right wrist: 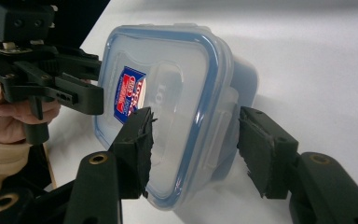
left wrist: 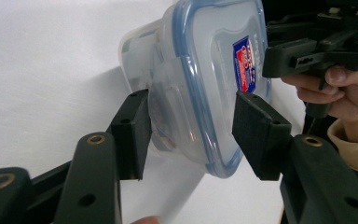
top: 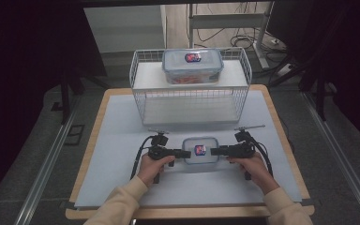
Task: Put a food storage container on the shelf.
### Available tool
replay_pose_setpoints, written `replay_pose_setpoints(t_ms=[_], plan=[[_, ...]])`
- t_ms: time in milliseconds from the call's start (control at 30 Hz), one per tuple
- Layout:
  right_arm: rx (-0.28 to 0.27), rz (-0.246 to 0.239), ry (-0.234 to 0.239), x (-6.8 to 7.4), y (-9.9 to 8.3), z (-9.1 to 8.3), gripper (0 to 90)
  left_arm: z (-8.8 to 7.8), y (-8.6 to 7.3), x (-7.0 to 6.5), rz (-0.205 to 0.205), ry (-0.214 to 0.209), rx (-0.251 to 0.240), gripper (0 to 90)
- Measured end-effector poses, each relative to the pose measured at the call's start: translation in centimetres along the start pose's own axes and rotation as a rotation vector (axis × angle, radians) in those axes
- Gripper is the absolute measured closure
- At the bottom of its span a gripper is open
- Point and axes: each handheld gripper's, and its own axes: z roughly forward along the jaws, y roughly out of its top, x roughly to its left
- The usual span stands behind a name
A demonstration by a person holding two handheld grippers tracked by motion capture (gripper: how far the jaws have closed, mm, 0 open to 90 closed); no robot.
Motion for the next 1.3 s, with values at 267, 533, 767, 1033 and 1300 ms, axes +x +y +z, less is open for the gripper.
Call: replay_pose_setpoints(t_ms=[267, 533, 767, 1033, 1300], plan=[[-0.02, -0.002, 0.004, 0.2, -0.5, -0.4, 49.6, -0.3, -0.5, -0.3, 0.025, 0.005, -0.018, 50.8], [-0.037, 0.004, 0.009, 0.5, -0.7, -0.5, 51.3, -0.6, -0.4, -0.7, 0.055, 0.028, -0.023, 52.5], [-0.045, 0.001, 0.01, 0.7, -0.7, -0.4, 51.3, -1.0, -0.3, -1.0, 0.077, 0.04, -0.029, 52.5], [-0.083, -0.033, 0.014, 1.9, -0.2, -1.1, 51.3, -2.1, 0.1, -2.0, 0.126, 0.046, -0.068, 52.5], [-0.11, -0.068, 0.01, 3.0, 0.3, -1.9, 51.3, -3.1, 0.5, -3.0, 0.167, 0.057, -0.09, 52.4]])
